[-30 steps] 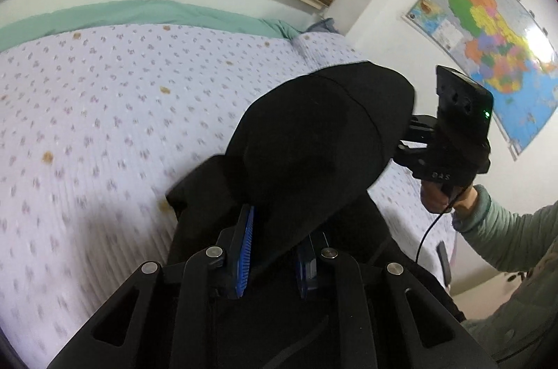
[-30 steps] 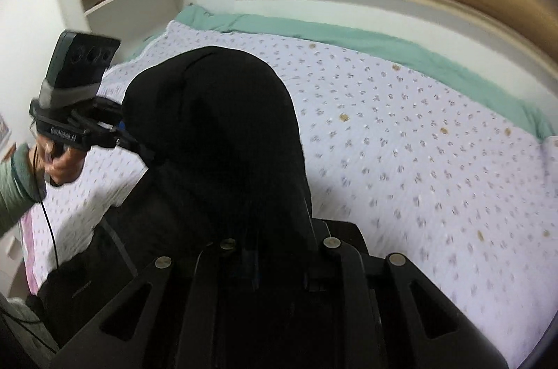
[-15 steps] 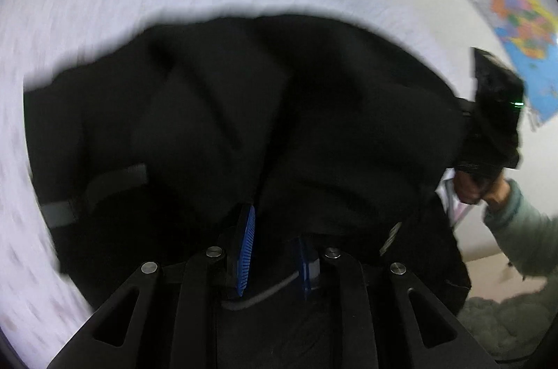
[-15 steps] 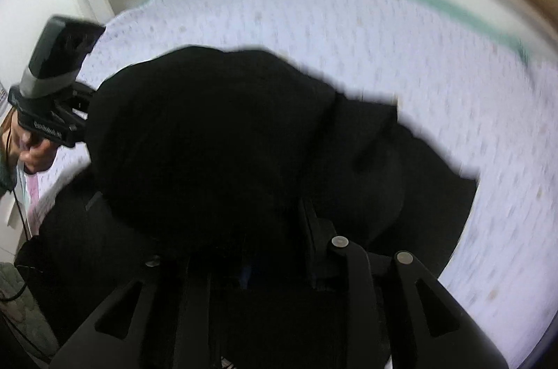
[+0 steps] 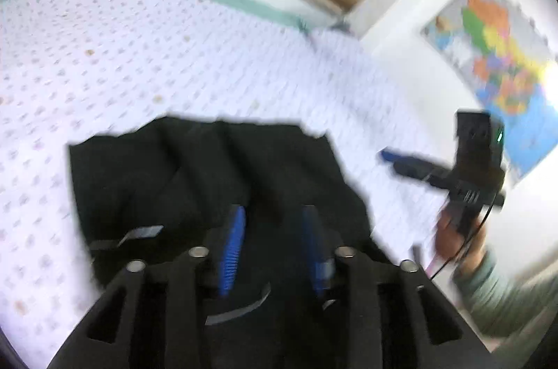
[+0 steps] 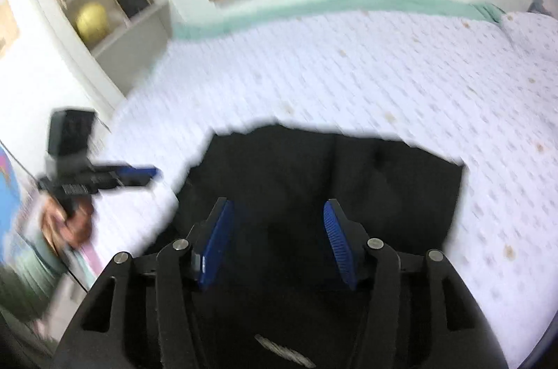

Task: Fold large clothes

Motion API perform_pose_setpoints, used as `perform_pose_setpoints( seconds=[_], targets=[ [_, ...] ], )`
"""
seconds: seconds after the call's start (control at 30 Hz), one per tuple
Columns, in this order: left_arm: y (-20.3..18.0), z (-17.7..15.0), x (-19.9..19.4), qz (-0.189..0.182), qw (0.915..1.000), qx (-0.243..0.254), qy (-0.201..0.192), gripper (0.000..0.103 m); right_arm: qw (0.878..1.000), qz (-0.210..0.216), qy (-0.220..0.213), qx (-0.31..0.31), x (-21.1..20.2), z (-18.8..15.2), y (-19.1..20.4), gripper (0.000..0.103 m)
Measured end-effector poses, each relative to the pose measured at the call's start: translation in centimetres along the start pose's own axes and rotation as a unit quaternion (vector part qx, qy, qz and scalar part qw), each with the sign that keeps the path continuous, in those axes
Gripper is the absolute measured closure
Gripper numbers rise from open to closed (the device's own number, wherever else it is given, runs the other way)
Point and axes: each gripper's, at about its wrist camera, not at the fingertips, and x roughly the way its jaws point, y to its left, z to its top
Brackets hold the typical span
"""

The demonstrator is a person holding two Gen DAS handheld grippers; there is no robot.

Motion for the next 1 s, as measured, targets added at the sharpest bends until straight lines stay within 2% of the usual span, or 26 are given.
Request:
perform_pose_setpoints(
  seconds=[0.1, 0.2, 0.23, 0.3, 0.33, 0.37, 0.4, 0.47, 0.57, 0.67, 0.73, 0.8, 0.87, 0.9, 0.93, 0.97, 1.0],
  targets=[
    [0.5, 0.9, 3.1, -0.052, 0.9977, -0.04, 0.016, 0.064, 0.999, -0.022, 0.031, 0.014, 4.0, 0.5, 1.1, 0.044],
    [1.8, -0.8, 6.2, -0.108, 0.9898, -0.065, 0.065, 0.063, 0.995, -0.057, 0.087, -0.003, 8.3, -1.6, 1.5, 0.044],
    [2.6, -1.6, 7.0, -0.104, 0.9897, -0.061, 0.076, 0.063, 0.991, -0.071, 0.116, -0.011, 9.8, -2.8, 1.3, 0.044],
    [3.0, -3.4, 9.0, 0.003, 0.9948, -0.035, 0.096, 0.063, 0.985, -0.078, 0.155, -0.009, 12.1, -5.5, 0.1, 0.045],
    [4.0, -4.4, 10.7, 0.048, 0.9909, -0.035, 0.121, 0.063, 0.983, -0.082, 0.167, -0.004, 13.5, -7.0, -0.5, 0.045],
    [5.5, -5.5, 12.3, 0.054, 0.9876, -0.054, 0.137, 0.064, 0.983, -0.086, 0.164, 0.0, 14.1, -7.9, -0.9, 0.045],
    [6.7, -6.2, 13.0, 0.041, 0.9877, -0.076, 0.13, 0.064, 0.983, -0.09, 0.161, 0.0, 14.6, -8.3, -1.2, 0.045],
    [6.9, -6.4, 12.9, 0.032, 0.9891, -0.081, 0.118, 0.065, 0.983, -0.107, 0.147, -0.009, 15.2, -9.2, -1.0, 0.045],
    [5.1, -6.2, 11.1, 0.036, 0.9935, -0.049, 0.096, 0.065, 0.985, -0.112, 0.13, -0.026, 13.3, -9.0, 0.1, 0.045],
    [2.2, -6.1, 8.6, 0.036, 0.9965, 0.009, 0.075, 0.065, 0.991, -0.092, 0.094, -0.038, 8.6, -8.8, 1.9, 0.044],
    [0.3, -6.5, 7.0, 0.004, 0.9979, 0.039, 0.052, 0.063, 0.992, -0.089, 0.073, -0.042, 6.3, -8.8, 3.0, 0.044],
    [-0.3, -6.9, 6.7, -0.019, 0.9981, 0.043, 0.041, 0.058, 0.99, -0.112, 0.068, -0.054, 5.4, -9.6, 3.9, 0.044],
    [0.7, -7.4, 8.4, 0.001, 0.9973, 0.038, 0.063, 0.058, 0.985, -0.14, 0.088, -0.043, 7.0, -11.2, 3.4, 0.044],
    [1.7, -8.1, 10.9, 0.039, 0.9941, 0.028, 0.097, 0.058, 0.982, -0.147, 0.11, -0.033, 8.9, -12.5, 2.6, 0.044],
    [2.8, -8.6, 12.5, 0.054, 0.9917, 0.014, 0.116, 0.058, 0.981, -0.148, 0.126, -0.025, 10.5, -13.3, 2.1, 0.045],
    [3.5, -9.1, 13.6, 0.057, 0.9914, 0.002, 0.118, 0.059, 0.98, -0.152, 0.124, -0.021, 12.1, -14.2, 1.6, 0.045],
    [3.3, -9.5, 13.9, 0.064, 0.9924, 0.013, 0.104, 0.059, 0.982, -0.157, 0.106, -0.025, 12.5, -14.6, 1.3, 0.045]
  ],
)
